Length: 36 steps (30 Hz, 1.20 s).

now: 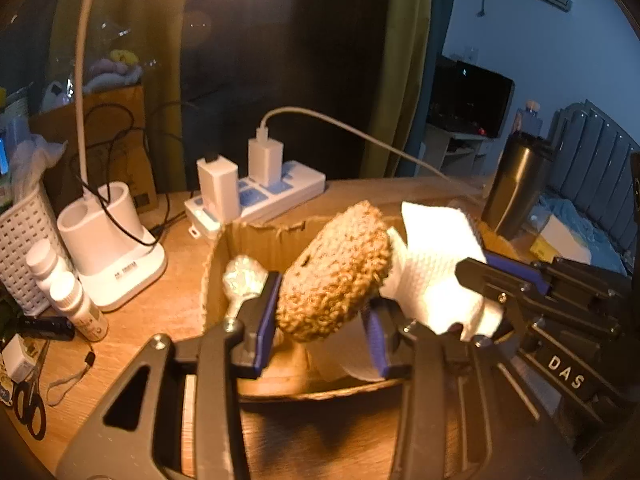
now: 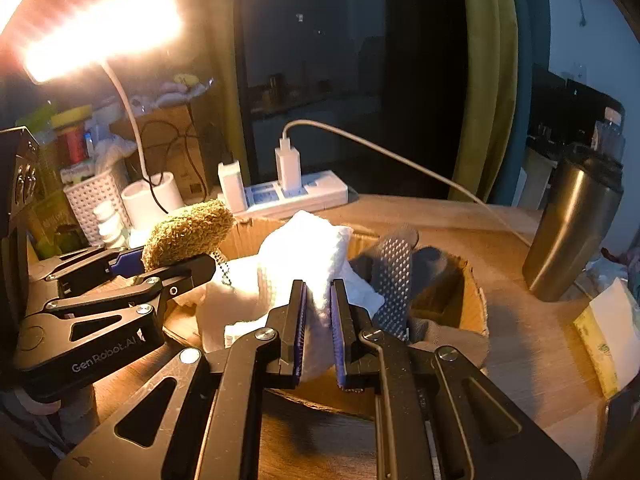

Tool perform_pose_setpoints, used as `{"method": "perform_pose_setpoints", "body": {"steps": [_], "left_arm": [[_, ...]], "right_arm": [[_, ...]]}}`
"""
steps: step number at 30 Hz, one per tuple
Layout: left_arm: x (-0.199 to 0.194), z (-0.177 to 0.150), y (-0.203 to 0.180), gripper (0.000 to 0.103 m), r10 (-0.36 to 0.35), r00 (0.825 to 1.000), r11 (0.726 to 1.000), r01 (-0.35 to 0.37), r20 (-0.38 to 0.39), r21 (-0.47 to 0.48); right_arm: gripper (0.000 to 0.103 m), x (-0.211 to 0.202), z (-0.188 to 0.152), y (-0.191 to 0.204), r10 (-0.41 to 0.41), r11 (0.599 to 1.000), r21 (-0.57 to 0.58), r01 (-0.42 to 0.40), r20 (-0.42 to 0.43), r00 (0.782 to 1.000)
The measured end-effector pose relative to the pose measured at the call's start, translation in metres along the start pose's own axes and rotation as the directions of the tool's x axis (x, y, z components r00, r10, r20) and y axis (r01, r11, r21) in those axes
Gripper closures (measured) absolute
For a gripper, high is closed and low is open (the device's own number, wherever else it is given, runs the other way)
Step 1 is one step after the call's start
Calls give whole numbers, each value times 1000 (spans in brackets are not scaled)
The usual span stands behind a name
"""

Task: Organize soft objects
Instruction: 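Lower the bear and towel into the box and open both grippers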

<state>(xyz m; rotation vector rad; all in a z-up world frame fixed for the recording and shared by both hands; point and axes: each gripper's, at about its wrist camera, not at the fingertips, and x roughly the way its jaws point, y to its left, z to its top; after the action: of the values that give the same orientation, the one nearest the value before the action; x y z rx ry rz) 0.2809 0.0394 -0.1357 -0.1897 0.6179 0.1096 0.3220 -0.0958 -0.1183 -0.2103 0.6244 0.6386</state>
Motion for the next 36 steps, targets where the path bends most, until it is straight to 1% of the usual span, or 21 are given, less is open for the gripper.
{"method": "perform_pose_setpoints", "body": {"steps": [6, 16, 21, 23, 25, 30, 32, 36], "left_arm": [[15, -6, 2, 64, 9, 998, 1000, -9, -55, 4], [28, -13, 4, 62, 20, 993, 1000, -18, -112, 19], [29, -12, 5, 59, 11, 992, 1000, -9, -122, 18], [30, -11, 4, 53, 11, 992, 1000, -8, -126, 20], [28, -11, 4, 52, 8, 992, 1000, -6, -122, 17], [20, -9, 3, 52, 16, 994, 1000, -14, -107, 17], [15, -8, 3, 52, 16, 995, 1000, -15, -99, 19], [4, -8, 1, 51, 14, 996, 1000, -12, -84, 19]], "right_arm": [[90, 14, -5, -3, -3, 1000, 7, 3, -37, 999], [90, 31, -11, -1, -6, 1000, 10, 6, -85, 996], [83, 31, -11, -1, -2, 1000, 15, 3, -92, 996], [73, 29, -10, -2, 3, 1000, 19, -1, -88, 996], [67, 26, -9, -1, 3, 1000, 20, -1, -82, 997], [62, 17, -7, 0, -16, 1000, 14, 17, -70, 997], [56, 12, -7, 1, -17, 1000, 12, 18, -66, 998], [55, 2, -6, 5, -26, 1000, 2, 26, -52, 998]]}}
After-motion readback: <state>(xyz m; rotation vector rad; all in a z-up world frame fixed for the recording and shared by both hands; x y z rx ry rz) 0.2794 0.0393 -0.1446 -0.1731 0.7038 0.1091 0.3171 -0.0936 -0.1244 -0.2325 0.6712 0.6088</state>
